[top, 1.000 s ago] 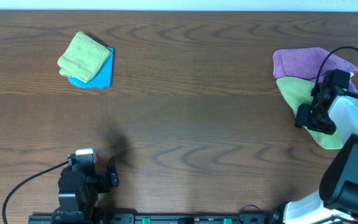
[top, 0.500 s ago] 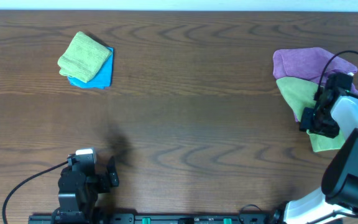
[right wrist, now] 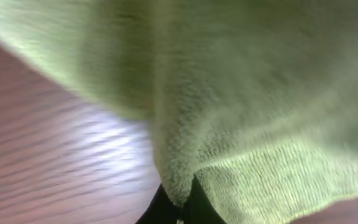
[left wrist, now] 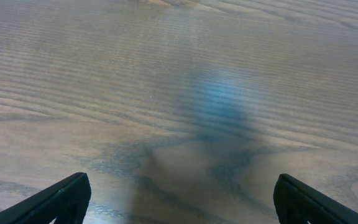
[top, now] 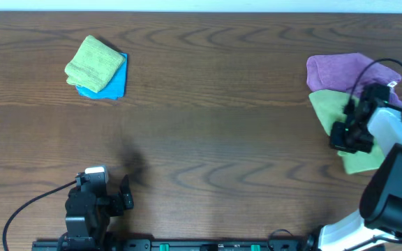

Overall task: Fold the cloth
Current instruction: 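Drag the green cloth left off the purple cloth with the right gripper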

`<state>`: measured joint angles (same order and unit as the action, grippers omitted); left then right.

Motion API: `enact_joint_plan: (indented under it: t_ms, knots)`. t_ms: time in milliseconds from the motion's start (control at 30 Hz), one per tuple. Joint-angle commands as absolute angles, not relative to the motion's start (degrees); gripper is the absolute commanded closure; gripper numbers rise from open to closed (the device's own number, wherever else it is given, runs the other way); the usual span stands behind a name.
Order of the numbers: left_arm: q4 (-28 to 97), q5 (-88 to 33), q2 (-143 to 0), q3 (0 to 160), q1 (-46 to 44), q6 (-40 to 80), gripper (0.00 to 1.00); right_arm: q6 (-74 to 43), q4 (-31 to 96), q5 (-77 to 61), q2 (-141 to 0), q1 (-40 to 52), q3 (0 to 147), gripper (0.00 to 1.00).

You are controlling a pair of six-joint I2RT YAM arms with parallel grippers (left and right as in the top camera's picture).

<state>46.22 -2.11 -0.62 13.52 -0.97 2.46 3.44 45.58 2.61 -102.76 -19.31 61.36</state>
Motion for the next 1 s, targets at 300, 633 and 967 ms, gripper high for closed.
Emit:
enact_joint_plan:
  t_ms: [300, 633, 967]
  knots:
    - [46.92, -1.08, -0.25, 13.23, -1.19, 1.26, 0.05, -2.22, 40.01, -12.51, -103.90, 10.07, 61.06, 0.99]
    - [46.92, -1.08, -0.25, 13.23, -1.19, 1.26, 0.05, -7.22, 28.99, -17.61, -103.90, 30.41, 61.06, 0.99]
    - [46.92, -1.08, -0.25, 13.23, -1.19, 1.26, 0.05, -2.94, 26.61, -22.22, -103.37, 37.95, 61.73, 0.66]
